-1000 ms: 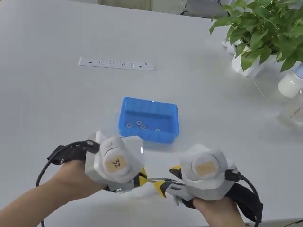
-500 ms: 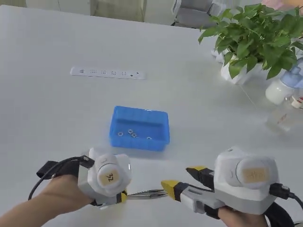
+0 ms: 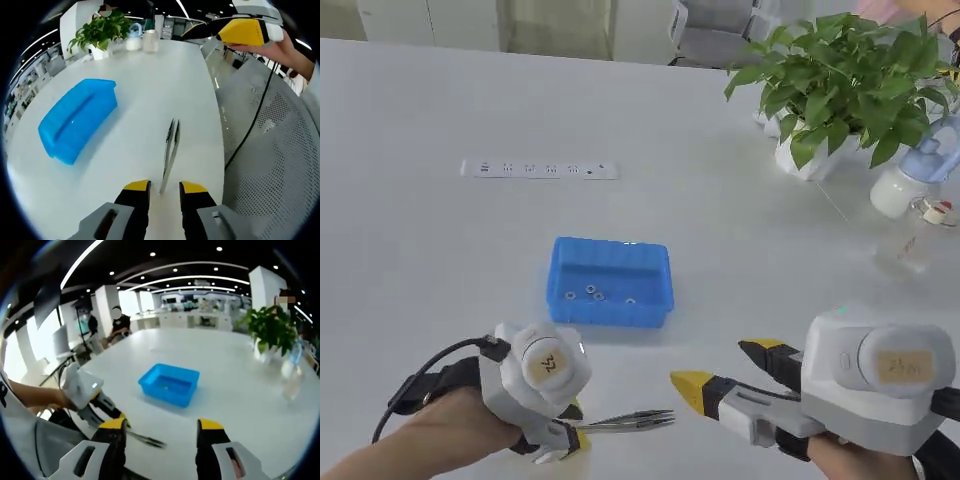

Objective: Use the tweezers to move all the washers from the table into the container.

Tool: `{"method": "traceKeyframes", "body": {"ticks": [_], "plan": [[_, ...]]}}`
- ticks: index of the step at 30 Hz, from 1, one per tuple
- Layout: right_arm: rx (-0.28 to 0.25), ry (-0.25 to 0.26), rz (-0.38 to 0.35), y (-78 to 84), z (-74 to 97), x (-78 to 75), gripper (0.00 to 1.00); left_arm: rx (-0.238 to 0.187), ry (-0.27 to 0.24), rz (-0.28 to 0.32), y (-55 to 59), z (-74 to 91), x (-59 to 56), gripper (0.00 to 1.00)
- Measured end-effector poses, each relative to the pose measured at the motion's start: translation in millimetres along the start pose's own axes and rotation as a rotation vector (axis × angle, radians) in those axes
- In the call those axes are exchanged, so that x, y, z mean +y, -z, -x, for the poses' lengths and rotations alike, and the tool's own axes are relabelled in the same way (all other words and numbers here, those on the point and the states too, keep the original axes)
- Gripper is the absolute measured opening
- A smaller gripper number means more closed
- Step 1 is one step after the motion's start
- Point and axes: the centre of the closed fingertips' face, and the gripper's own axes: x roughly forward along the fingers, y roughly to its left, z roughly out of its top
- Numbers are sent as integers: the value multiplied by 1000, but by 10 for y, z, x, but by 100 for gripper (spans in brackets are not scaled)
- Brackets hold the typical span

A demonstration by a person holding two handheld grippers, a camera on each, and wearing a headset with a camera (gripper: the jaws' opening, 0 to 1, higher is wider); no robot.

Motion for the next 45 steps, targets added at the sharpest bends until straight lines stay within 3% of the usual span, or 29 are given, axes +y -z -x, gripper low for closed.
{"method": "traceKeyframes", "body": {"ticks": [3, 6, 9, 13, 15, 19, 21, 23, 27, 31, 37, 45], "plan": [[-4, 6, -6, -32, 7, -33, 59, -17, -46, 22, 34, 70, 36, 38], [-7, 0, -19, -34, 9, -46, 64, -83, -131, 63, 4, 241, 127, 57], [14, 5, -6, 30, -8, -67, 68, -99, -192, 94, 22, 433, 187, 72], [21, 7, -7, 88, 3, -55, 71, -78, -222, 161, 75, 682, 148, 83], [26, 10, -18, 137, -2, -56, 73, -104, -244, 183, 44, 787, 134, 89], [39, 13, -27, 213, -2, -73, 75, -113, -306, 250, 56, 977, 102, 99], [57, 11, -29, 268, -5, -94, 77, -133, -339, 274, 35, 1091, 85, 99], [66, 18, -28, 300, 5, -123, 78, -196, -390, 303, -35, 1229, 105, 99], [67, 28, -40, 317, 31, -187, 78, -255, -392, 369, -70, 1384, 49, 99], [70, 41, -44, 330, 46, -247, 79, -301, -437, 411, -62, 1544, 52, 99], [92, 55, -32, 386, 60, -309, 79, -286, -505, 424, 58, 1694, 89, 99], [93, 65, -36, 389, 58, -340, 80, -297, -541, 445, 87, 1718, 109, 99]]}}
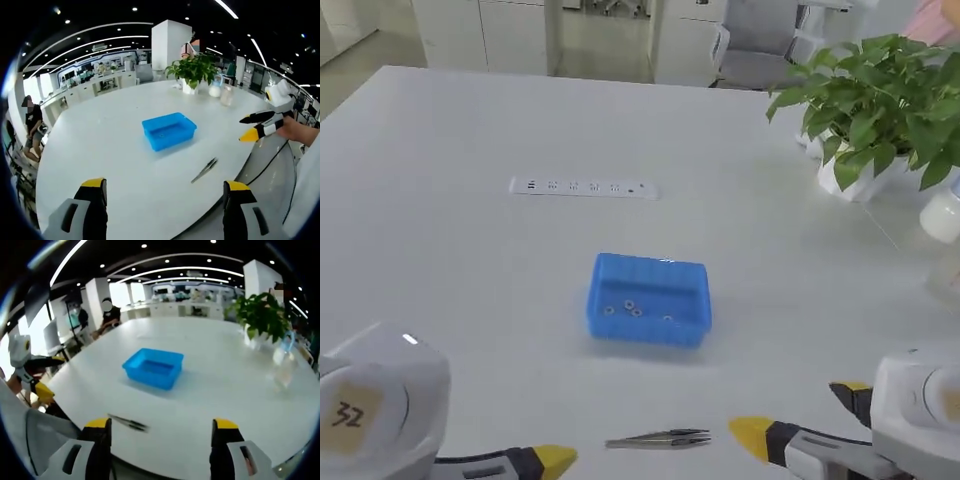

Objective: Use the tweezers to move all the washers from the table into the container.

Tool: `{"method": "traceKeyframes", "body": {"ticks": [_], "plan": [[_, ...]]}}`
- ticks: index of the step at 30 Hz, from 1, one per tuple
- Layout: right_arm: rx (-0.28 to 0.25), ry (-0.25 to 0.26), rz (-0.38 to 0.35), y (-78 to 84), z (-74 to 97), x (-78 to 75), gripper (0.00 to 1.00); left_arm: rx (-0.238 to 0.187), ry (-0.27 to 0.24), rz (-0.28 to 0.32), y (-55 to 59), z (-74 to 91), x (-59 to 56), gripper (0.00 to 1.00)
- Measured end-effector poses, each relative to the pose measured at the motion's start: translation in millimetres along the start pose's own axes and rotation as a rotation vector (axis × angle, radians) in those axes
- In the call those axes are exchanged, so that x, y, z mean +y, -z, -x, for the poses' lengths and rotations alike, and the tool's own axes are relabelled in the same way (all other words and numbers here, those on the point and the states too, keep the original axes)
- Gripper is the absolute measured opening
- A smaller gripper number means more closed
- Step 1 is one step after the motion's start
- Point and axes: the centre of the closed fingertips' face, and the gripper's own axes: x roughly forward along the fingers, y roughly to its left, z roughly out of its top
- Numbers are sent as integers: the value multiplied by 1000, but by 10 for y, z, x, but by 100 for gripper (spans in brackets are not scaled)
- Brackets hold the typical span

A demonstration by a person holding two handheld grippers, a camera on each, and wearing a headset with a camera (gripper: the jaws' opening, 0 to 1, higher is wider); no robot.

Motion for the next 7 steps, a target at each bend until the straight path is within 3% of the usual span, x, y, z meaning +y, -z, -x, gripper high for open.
{"method": "traceKeyframes", "body": {"ticks": [7], "plan": [[2, 12, -5, -3, 10, -18, 79, 6, -9, 12, 68, -18, -7, 99]]}}
